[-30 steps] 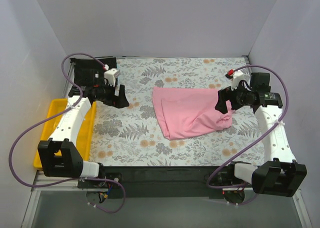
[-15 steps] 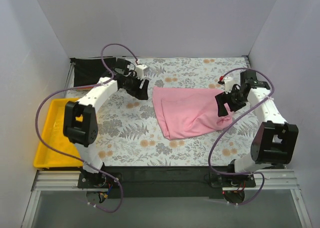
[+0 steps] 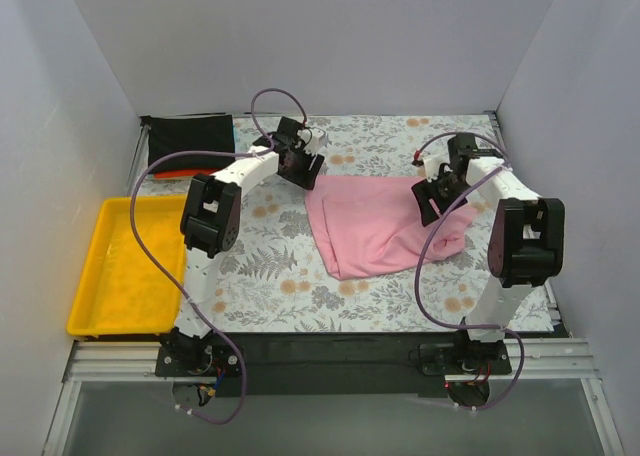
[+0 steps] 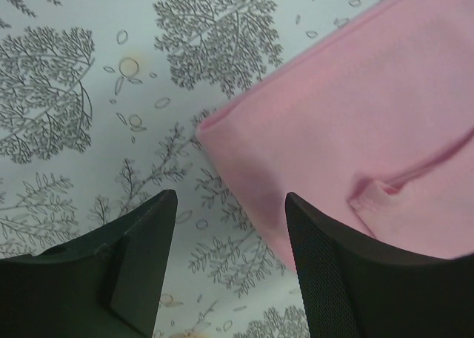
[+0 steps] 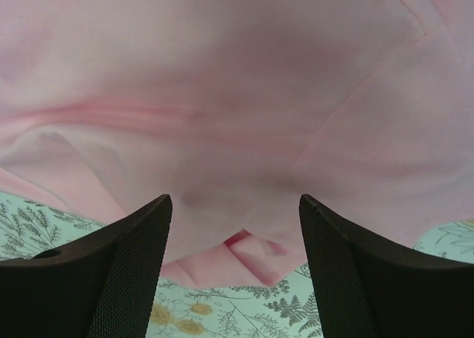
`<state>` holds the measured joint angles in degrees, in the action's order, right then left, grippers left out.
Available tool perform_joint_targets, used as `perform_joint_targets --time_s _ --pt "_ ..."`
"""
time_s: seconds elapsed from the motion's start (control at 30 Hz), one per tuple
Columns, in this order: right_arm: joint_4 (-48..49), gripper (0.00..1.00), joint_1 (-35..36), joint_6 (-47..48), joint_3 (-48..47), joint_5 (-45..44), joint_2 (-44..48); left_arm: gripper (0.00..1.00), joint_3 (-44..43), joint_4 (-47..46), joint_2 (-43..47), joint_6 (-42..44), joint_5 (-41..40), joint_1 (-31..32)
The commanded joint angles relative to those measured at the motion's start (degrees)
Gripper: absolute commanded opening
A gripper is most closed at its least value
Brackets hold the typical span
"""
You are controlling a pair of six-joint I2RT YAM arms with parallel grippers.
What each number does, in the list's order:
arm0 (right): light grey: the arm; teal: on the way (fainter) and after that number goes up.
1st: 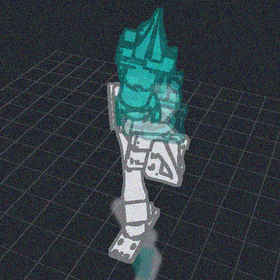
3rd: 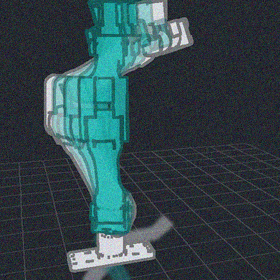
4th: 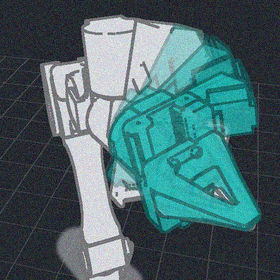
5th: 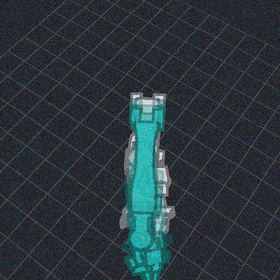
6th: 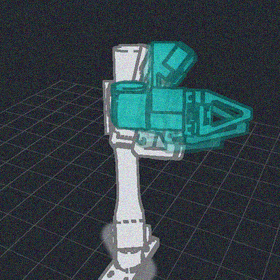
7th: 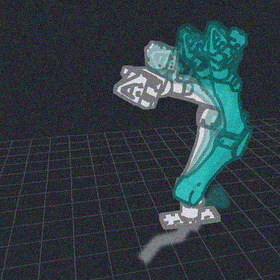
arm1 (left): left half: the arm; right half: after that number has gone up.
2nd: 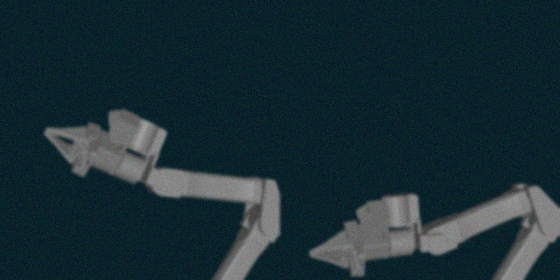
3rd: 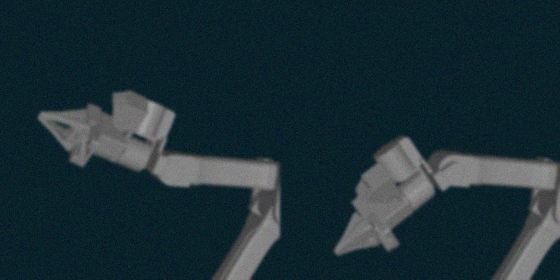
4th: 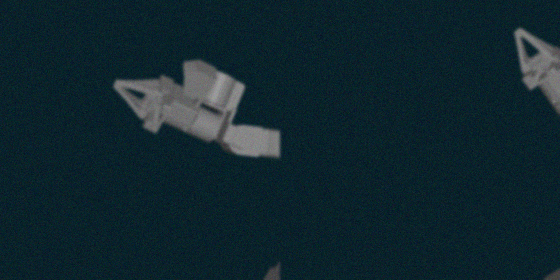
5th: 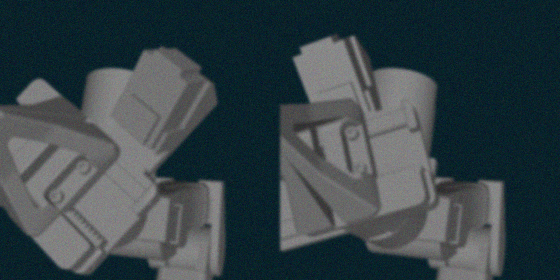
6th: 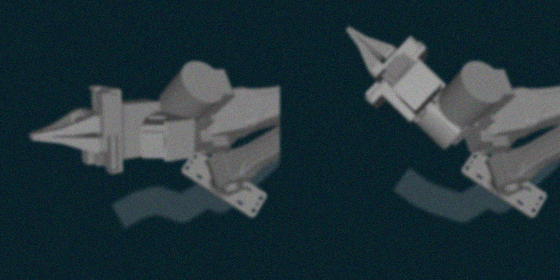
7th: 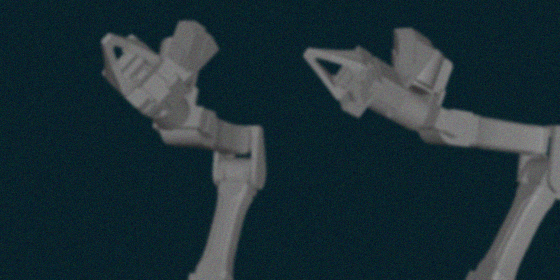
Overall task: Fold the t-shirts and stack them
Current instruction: Flatten the tshirt out
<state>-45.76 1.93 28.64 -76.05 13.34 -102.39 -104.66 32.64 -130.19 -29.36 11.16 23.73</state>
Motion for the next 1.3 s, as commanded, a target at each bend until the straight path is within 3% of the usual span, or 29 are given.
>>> perform_joint_targets --time_s 0.0,0.2,0.3,0.37,0.63,0.83,1.0,1.13,1.27 --pt "2.2 0.73 1.1 -0.3 -0.5 -3.3 -0.9 0.59 -4.8 -1.9 -1.5 -0.3 -5.1 1.1" --pt "4.4 0.62 1.1 3.0 4.4 -8.2 -0.7 0.53 -8.1 -2.6 -6.1 -0.4 -6.5 1.9" --pt "5.2 0.62 1.1 3.7 5.5 -9.3 -0.4 0.30 -7.1 -2.2 -6.1 -0.6 -5.8 2.0" --pt "5.5 0.61 1.0 3.8 5.0 -9.7 -1.0 0.00 -3.9 -2.0 -4.3 -0.9 -7.5 2.0" --pt "5.4 0.58 1.4 3.5 -4.1 -9.0 -5.5 0.00 21.2 -2.8 19.7 -3.2 -10.0 -4.6" --pt "3.4 0.62 6.4 2.4 -11.0 2.6 -0.9 0.00 39.8 0.8 37.8 -8.8 -5.4 -4.7" --pt "3.9 0.62 19.2 -1.3 -16.2 8.8 1.9 0.00 45.9 4.2 42.0 -17.2 2.0 -5.9" --pt "5.8 0.59 28.7 -3.9 -18.6 11.4 0.2 0.00 46.9 4.8 41.6 -17.4 1.6 -7.2" --pt "11.3 0.59 37.7 -7.6 -17.8 11.5 -1.3 0.00 45.7 7.1 37.7 -18.5 3.0 -12.7"
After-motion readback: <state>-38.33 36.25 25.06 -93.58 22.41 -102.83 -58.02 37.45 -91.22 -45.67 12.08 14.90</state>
